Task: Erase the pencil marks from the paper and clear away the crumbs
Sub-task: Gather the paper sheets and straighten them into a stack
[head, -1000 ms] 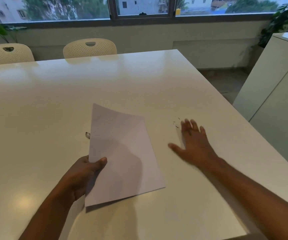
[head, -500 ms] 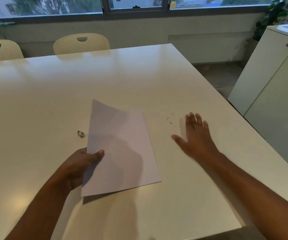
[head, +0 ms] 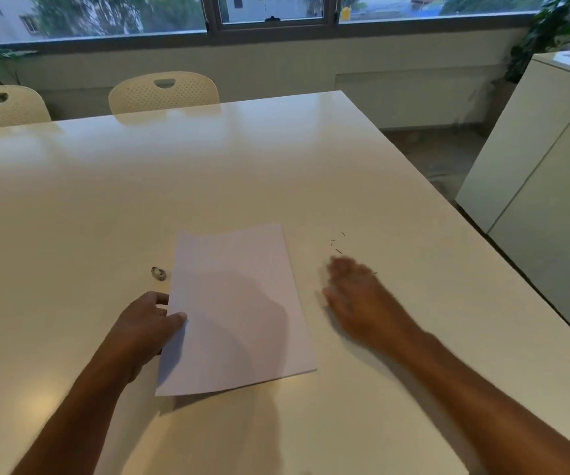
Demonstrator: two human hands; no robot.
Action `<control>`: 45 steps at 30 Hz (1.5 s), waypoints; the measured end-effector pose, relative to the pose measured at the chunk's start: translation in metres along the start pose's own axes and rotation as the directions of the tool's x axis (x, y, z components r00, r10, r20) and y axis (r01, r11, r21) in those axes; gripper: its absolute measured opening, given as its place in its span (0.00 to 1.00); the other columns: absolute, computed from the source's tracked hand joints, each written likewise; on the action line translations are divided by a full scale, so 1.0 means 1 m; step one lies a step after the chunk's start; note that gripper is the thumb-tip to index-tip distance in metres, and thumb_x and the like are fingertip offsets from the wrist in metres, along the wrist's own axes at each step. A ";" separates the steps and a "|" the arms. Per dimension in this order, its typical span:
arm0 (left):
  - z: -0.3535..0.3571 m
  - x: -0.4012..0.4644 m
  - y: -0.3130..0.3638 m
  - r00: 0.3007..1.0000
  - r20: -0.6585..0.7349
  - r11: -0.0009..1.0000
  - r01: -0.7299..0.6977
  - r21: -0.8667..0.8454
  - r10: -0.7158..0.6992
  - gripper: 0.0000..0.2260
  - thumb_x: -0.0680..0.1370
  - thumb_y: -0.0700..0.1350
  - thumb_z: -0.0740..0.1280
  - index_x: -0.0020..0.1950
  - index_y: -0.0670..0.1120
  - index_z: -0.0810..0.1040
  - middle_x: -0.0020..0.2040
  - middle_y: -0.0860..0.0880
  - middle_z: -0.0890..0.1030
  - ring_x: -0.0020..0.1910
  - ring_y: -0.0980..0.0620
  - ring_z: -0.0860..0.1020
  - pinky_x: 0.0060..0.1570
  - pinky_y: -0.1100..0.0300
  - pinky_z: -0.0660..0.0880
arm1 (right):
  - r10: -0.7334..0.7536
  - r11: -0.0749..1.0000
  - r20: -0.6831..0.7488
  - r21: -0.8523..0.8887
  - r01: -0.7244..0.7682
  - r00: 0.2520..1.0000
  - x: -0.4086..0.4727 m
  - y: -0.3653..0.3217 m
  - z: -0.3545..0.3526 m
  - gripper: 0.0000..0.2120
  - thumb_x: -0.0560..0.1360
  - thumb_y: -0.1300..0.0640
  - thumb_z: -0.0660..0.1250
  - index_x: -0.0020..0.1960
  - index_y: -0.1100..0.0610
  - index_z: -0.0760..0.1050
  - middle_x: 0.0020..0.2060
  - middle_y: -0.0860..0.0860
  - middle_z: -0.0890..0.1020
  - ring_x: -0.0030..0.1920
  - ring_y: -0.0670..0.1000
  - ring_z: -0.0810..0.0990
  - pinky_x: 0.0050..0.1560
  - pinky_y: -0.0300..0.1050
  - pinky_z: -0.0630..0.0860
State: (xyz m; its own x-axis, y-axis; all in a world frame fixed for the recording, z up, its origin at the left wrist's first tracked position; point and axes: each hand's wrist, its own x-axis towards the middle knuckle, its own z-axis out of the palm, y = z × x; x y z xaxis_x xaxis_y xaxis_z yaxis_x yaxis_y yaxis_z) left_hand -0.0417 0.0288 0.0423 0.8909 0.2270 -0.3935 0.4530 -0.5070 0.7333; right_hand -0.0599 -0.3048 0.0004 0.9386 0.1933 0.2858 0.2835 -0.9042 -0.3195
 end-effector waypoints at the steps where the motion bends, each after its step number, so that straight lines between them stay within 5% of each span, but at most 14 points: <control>1: 0.001 0.000 0.000 1.000 0.001 0.999 -0.003 0.034 0.003 0.13 0.79 0.40 0.70 0.62 0.44 0.74 0.49 0.42 0.83 0.47 0.41 0.82 0.49 0.44 0.81 | -0.063 0.996 0.122 -0.048 0.069 0.991 -0.004 -0.012 0.006 0.34 0.79 0.43 0.43 0.75 0.63 0.64 0.75 0.58 0.65 0.77 0.58 0.62 0.75 0.53 0.53; 3: 0.002 -0.001 0.001 1.000 0.000 0.997 -0.014 0.075 0.014 0.14 0.79 0.38 0.69 0.63 0.44 0.73 0.49 0.43 0.83 0.45 0.42 0.82 0.44 0.49 0.80 | -0.077 0.984 0.267 -0.134 0.116 0.961 -0.007 -0.015 0.011 0.37 0.77 0.40 0.34 0.80 0.57 0.50 0.79 0.50 0.48 0.80 0.52 0.45 0.76 0.52 0.40; 5: 0.004 -0.001 0.002 1.000 -0.004 0.997 -0.018 0.082 0.018 0.13 0.79 0.38 0.69 0.62 0.44 0.73 0.49 0.43 0.82 0.45 0.43 0.82 0.41 0.51 0.79 | -0.011 0.975 0.253 -0.211 0.066 0.967 0.002 0.003 0.009 0.39 0.74 0.39 0.31 0.81 0.56 0.47 0.79 0.50 0.45 0.80 0.54 0.43 0.76 0.54 0.39; 10: 0.007 -0.001 0.006 1.000 -0.019 0.997 -0.023 0.073 0.024 0.11 0.78 0.38 0.69 0.59 0.45 0.74 0.49 0.43 0.82 0.45 0.43 0.82 0.46 0.48 0.80 | 0.260 0.925 0.141 -0.319 -0.205 0.955 0.034 0.056 -0.004 0.40 0.74 0.41 0.33 0.79 0.60 0.54 0.79 0.56 0.56 0.79 0.56 0.50 0.76 0.56 0.47; 16: 0.007 -0.001 0.006 0.997 -0.042 0.981 -0.057 0.186 0.066 0.09 0.77 0.41 0.69 0.56 0.46 0.76 0.47 0.46 0.83 0.45 0.44 0.83 0.51 0.43 0.80 | 0.010 0.972 0.294 -0.226 0.059 0.956 0.052 0.002 0.014 0.35 0.78 0.44 0.33 0.80 0.58 0.53 0.80 0.53 0.54 0.80 0.53 0.47 0.77 0.54 0.44; 20: 0.007 -0.002 0.009 0.984 -0.059 0.859 -0.117 0.498 0.168 0.06 0.77 0.48 0.68 0.53 0.50 0.76 0.46 0.50 0.82 0.45 0.49 0.80 0.49 0.52 0.77 | 0.075 0.949 0.330 -0.313 0.034 0.941 0.053 0.020 0.012 0.32 0.79 0.48 0.36 0.80 0.56 0.52 0.80 0.50 0.53 0.80 0.53 0.45 0.77 0.55 0.42; 24: 0.008 0.001 0.006 0.980 -0.059 0.770 -0.113 0.628 0.192 0.09 0.78 0.50 0.66 0.54 0.48 0.76 0.48 0.49 0.81 0.46 0.49 0.78 0.44 0.56 0.72 | 0.219 0.899 0.265 -0.429 -0.089 0.939 0.062 0.028 -0.003 0.32 0.79 0.50 0.38 0.79 0.60 0.57 0.79 0.54 0.58 0.79 0.55 0.49 0.76 0.57 0.46; 30: 0.013 0.005 0.007 0.976 -0.064 0.659 -0.091 0.747 0.208 0.13 0.79 0.53 0.65 0.58 0.46 0.76 0.55 0.47 0.81 0.46 0.50 0.73 0.45 0.57 0.68 | 0.013 0.970 0.350 -0.232 0.073 0.937 0.105 -0.009 0.032 0.27 0.83 0.51 0.41 0.80 0.59 0.53 0.80 0.53 0.54 0.80 0.56 0.45 0.77 0.57 0.45; 38: 0.018 0.010 0.004 0.972 -0.047 0.607 -0.106 0.788 0.231 0.10 0.80 0.53 0.64 0.50 0.47 0.74 0.49 0.48 0.78 0.45 0.50 0.75 0.41 0.56 0.66 | 0.305 0.883 0.263 -0.438 -0.168 0.915 0.089 0.053 -0.001 0.25 0.81 0.54 0.50 0.76 0.64 0.61 0.77 0.57 0.63 0.78 0.60 0.52 0.74 0.60 0.53; 42: 0.017 0.013 -0.002 0.971 -0.058 0.631 -0.104 0.769 0.230 0.09 0.79 0.53 0.64 0.49 0.48 0.73 0.47 0.49 0.76 0.45 0.49 0.76 0.40 0.56 0.67 | 0.049 0.959 0.213 -0.284 0.014 0.976 0.056 0.019 0.008 0.34 0.77 0.50 0.39 0.72 0.65 0.69 0.72 0.60 0.70 0.75 0.63 0.62 0.71 0.62 0.60; 45: 0.017 0.013 -0.005 0.970 -0.075 0.662 -0.099 0.743 0.229 0.08 0.78 0.52 0.65 0.46 0.49 0.72 0.45 0.49 0.75 0.43 0.49 0.76 0.39 0.55 0.68 | -0.015 0.973 0.358 -0.210 0.097 0.934 0.031 0.008 0.012 0.39 0.74 0.46 0.29 0.79 0.59 0.57 0.79 0.52 0.57 0.80 0.56 0.48 0.76 0.57 0.45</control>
State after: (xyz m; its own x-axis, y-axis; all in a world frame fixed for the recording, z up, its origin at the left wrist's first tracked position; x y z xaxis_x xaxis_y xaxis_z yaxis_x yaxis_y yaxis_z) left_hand -0.0326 0.0203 0.0243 0.9709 0.1669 -0.1720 0.1876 -0.9758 0.1123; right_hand -0.0264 -0.3012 -0.0040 0.9424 0.3305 -0.0515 0.3250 -0.9411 -0.0931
